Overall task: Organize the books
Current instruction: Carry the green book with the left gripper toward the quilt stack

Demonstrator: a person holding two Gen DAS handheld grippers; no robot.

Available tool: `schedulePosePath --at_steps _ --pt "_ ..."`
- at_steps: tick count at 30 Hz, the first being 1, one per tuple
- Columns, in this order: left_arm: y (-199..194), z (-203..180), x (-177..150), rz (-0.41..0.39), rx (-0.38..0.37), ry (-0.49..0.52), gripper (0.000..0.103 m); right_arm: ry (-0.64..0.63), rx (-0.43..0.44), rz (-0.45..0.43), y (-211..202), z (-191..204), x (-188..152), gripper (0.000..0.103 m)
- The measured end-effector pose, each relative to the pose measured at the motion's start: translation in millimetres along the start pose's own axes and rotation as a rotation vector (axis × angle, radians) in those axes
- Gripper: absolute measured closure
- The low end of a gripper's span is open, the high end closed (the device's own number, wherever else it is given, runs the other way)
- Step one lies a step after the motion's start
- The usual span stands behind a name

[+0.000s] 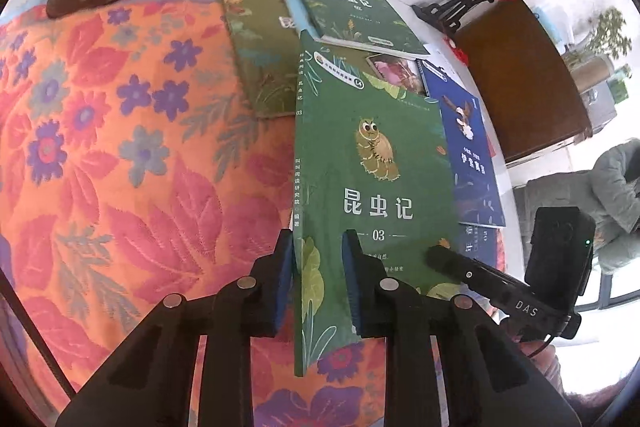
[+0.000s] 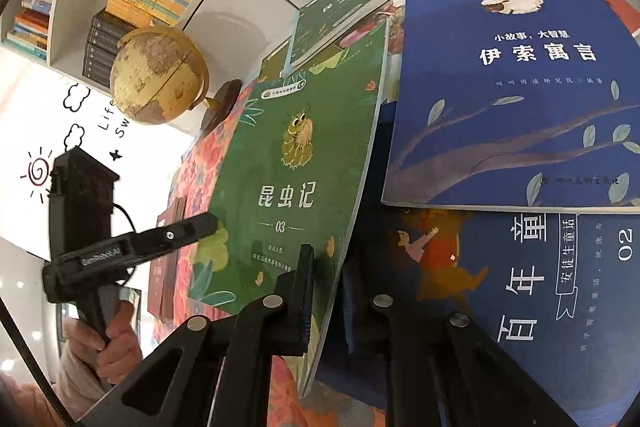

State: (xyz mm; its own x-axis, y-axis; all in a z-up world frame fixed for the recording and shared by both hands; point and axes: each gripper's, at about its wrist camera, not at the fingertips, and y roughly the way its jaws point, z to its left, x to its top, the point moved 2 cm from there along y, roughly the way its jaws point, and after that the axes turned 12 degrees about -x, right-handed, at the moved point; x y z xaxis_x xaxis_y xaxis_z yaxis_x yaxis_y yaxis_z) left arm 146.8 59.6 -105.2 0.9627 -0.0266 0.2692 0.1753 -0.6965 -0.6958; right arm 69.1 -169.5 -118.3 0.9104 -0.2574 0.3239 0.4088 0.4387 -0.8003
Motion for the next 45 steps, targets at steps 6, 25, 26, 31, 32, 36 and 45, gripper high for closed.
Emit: schedulePosePath --at_steps 6,25,26,31,32,36,45 --pt "21 8 -1 0.061 -0.077 -0.005 0.085 -0.011 -0.009 0.010 1 1 3 0.092" --pt "0 -28 -4 0.106 0.186 0.200 0.083 -0.157 -0.063 -0.069 -20 45 1 0.093" --pt "-4 -28 -4 0.102 0.190 0.206 0.083 -0.164 -0.061 -0.074 -21 47 1 0.093" --pt "-27 -28 -7 0.072 0.210 0.219 0.083 -0.196 -0.051 -0.092 -23 67 0 0.093" --pt "-34 -26 -8 0.065 0.213 0.220 0.083 -0.205 -0.049 -0.096 -23 72 -1 0.093" --pt "-56 -19 -11 0.035 0.215 0.201 0.083 -0.243 -0.031 -0.105 -21 98 -3 0.093" --pt "-124 11 -27 -0.062 0.244 0.154 0.083 -0.324 0.027 -0.096 -9 162 -16 0.093"
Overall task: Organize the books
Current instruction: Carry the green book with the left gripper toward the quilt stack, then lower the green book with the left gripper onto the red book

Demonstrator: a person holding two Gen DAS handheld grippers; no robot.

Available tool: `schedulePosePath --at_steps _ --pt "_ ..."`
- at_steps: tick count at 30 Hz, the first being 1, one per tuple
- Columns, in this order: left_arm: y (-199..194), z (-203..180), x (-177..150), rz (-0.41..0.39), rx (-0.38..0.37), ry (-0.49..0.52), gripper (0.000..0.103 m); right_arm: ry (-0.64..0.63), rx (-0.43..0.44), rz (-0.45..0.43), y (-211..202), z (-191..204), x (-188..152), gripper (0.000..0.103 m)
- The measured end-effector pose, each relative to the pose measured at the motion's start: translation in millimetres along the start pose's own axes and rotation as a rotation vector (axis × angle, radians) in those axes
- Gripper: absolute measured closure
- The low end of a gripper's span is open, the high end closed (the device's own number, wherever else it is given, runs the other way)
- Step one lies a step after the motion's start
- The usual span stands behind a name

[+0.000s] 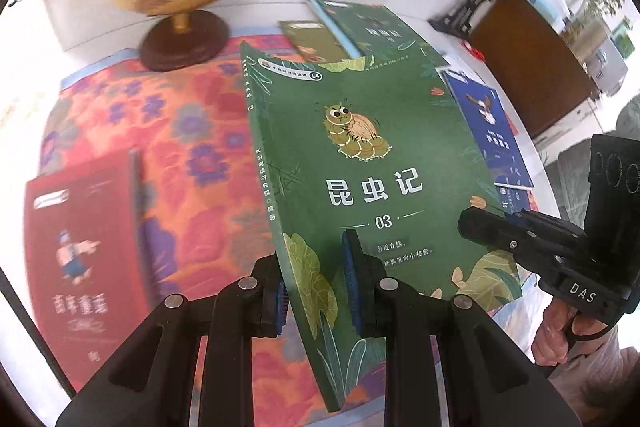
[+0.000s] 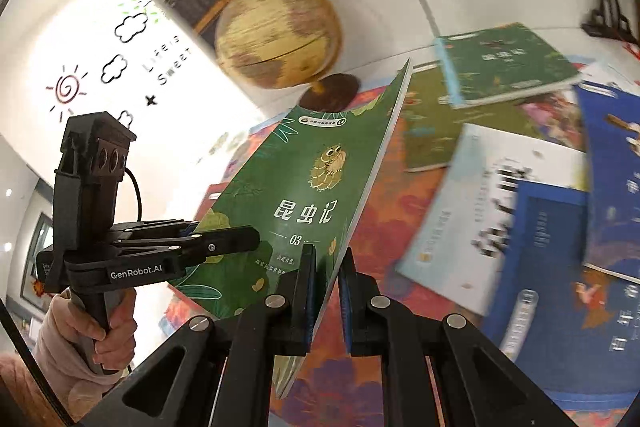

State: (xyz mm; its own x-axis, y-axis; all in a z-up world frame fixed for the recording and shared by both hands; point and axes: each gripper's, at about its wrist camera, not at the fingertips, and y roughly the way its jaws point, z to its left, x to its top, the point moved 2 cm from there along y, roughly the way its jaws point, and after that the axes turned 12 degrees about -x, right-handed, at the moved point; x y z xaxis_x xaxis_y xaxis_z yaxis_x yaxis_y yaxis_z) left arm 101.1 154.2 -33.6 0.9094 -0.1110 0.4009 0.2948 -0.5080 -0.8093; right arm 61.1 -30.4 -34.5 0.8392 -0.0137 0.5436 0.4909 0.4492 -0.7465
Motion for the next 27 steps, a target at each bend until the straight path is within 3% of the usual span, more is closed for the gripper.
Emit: schedulePosePath --at_steps 14,27 --pt "-86 90 -37 -0.116 0.099 -0.125 0.083 -0.106 0.108 0.052 51 113 4 0.093" --pt "-112 173 -73 -0.161 0.160 -0.248 0.083 -0.112 0.144 0.117 118 182 -12 0.093"
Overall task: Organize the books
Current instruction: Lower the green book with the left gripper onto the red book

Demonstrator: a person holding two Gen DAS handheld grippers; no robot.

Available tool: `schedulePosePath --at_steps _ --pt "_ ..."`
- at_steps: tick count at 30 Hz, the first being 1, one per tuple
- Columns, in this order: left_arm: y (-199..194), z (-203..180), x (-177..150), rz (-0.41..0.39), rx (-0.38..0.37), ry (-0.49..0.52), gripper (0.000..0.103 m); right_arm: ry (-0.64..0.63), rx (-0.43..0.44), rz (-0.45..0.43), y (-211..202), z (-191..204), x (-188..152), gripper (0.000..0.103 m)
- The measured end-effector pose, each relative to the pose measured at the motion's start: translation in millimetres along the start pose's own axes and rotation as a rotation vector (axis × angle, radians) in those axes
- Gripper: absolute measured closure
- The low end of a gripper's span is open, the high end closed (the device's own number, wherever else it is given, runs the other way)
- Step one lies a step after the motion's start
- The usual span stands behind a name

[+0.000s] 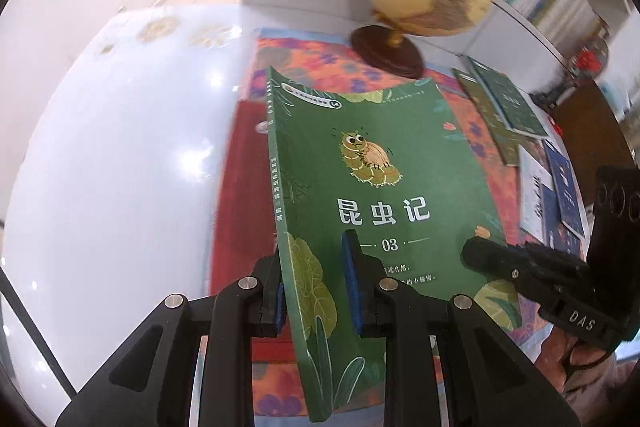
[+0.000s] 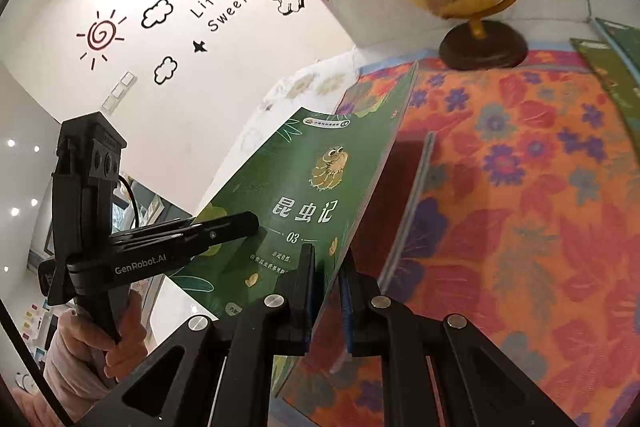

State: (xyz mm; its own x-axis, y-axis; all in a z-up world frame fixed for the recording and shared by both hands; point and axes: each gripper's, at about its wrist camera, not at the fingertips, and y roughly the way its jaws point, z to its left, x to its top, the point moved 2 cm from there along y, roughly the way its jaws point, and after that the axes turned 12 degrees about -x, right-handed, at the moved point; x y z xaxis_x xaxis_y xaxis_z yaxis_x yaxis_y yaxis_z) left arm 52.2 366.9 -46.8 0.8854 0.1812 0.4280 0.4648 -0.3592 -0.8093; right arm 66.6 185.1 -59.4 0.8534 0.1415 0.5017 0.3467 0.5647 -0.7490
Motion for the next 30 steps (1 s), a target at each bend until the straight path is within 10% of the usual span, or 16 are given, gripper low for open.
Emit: schedulePosePath --at_steps 30 --pt "25 46 -16 0.047 0.089 -0.125 0.081 0.206 -0.042 0.082 54 -14 -25 0.091"
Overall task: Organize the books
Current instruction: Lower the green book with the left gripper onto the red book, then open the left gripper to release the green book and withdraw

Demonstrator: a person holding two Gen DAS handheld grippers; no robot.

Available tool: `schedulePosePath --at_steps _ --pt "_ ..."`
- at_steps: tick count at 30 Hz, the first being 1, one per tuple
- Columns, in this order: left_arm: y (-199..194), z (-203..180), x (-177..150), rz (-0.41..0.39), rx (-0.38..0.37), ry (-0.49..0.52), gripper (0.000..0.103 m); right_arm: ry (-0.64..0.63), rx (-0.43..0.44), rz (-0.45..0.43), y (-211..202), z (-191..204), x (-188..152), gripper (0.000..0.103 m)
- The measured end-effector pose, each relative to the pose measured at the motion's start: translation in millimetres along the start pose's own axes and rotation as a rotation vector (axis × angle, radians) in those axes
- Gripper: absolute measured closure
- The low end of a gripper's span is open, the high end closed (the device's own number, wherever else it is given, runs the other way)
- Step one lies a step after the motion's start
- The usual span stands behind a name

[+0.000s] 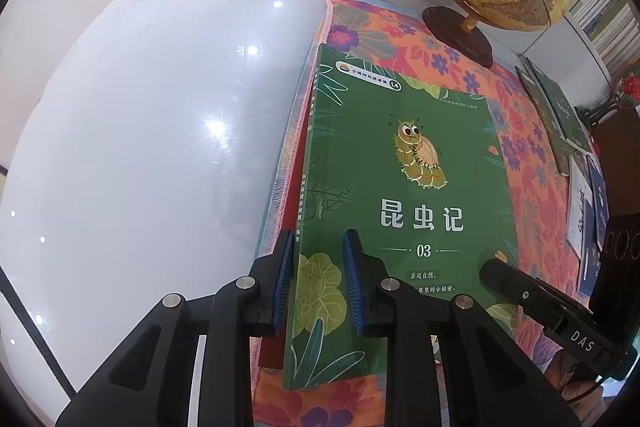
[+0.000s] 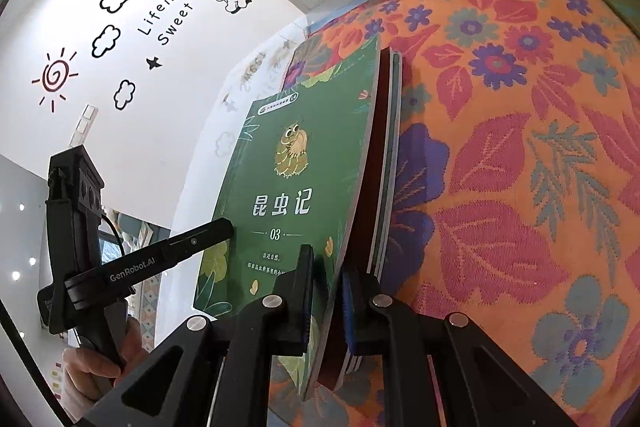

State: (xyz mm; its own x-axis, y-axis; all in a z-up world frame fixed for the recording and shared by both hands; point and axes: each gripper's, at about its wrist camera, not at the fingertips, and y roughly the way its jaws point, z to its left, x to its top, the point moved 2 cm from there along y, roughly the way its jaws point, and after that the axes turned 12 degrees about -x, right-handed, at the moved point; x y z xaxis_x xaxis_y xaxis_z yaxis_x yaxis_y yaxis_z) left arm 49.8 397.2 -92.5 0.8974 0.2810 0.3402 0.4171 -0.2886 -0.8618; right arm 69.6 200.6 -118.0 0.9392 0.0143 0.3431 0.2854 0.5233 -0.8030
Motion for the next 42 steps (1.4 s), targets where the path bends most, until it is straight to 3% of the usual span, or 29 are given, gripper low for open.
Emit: schedulePosePath --at_steps 3,13,16,19,21,27,31,38,42 --pt "1 -1 1 -0.001 0.039 0.001 0.081 0.002 0.001 0.001 -1 -1 0 0.090" --pt "-1 11 0 -0.011 0.042 -0.072 0.080 0.003 0.018 0.015 -1 2 1 0.088" --pt "-2 11 -1 -0.017 0.064 -0.080 0.080 0.016 0.047 0.032 0 0 2 0.083" --pt "-6 10 -1 -0.032 0.116 -0.076 0.080 0.067 0.067 0.070 -4 -2 4 0.067" --pt "-8 10 0 -0.036 0.137 -0.080 0.080 0.082 0.049 0.067 -12 -2 6 0.047" --pt "-13 7 6 -0.056 0.139 -0.104 0.080 0.059 -0.020 0.064 -26 -3 10 0.045" --pt "-16 -5 9 -0.068 0.121 -0.104 0.080 0.096 0.004 0.104 -23 -18 10 0.045" --pt "-10 -52 24 -0.061 0.061 -0.050 0.080 0.134 0.024 0.052 -50 -52 22 0.045" --pt "3 -93 34 -0.055 0.005 -0.001 0.074 0.155 0.024 -0.010 -79 -82 35 0.045"
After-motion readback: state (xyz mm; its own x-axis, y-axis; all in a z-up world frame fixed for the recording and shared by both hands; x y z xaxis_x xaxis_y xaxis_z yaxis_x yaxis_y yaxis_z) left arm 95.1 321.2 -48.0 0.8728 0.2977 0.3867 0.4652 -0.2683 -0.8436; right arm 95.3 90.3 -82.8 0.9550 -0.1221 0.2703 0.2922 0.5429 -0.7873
